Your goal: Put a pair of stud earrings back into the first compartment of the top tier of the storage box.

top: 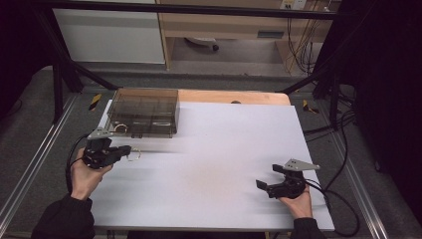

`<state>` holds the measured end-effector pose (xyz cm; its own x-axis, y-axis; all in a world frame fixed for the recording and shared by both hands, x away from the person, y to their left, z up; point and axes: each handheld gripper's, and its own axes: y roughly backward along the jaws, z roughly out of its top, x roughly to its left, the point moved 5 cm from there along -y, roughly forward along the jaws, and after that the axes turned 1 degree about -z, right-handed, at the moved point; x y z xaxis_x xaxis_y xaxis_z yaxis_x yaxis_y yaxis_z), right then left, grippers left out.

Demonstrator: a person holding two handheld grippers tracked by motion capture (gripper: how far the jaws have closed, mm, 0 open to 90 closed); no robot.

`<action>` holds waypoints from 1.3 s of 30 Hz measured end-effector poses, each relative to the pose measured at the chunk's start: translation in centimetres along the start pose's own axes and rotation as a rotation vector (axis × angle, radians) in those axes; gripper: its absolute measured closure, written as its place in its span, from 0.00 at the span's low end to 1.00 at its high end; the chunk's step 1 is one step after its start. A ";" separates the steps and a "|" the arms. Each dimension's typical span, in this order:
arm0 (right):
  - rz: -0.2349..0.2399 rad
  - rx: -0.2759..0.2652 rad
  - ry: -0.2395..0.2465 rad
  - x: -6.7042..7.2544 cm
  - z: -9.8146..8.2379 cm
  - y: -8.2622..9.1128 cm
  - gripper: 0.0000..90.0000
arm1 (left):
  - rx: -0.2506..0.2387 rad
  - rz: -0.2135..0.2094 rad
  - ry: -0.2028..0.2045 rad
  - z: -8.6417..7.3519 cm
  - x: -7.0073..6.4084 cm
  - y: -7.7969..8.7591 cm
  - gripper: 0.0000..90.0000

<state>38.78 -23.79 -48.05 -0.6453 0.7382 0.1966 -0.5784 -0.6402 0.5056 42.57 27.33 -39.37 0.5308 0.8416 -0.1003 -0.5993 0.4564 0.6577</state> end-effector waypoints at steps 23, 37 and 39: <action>0.001 0.001 0.000 0.0 0.0 0.0 0.01 | 0.003 0.097 0.049 4.2 5.0 -0.4 0.95; 0.000 0.003 0.000 0.0 0.0 0.0 0.01 | -0.004 0.184 0.108 5.1 8.6 -0.8 0.95; -0.001 0.001 0.003 0.0 0.0 0.0 0.01 | 0.000 0.206 0.119 5.0 9.3 -1.2 0.95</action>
<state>38.78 -23.81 -48.05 -0.6462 0.7381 0.1939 -0.5784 -0.6394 0.5065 51.21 33.18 -37.40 0.3227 0.9451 -0.0511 -0.6878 0.2713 0.6733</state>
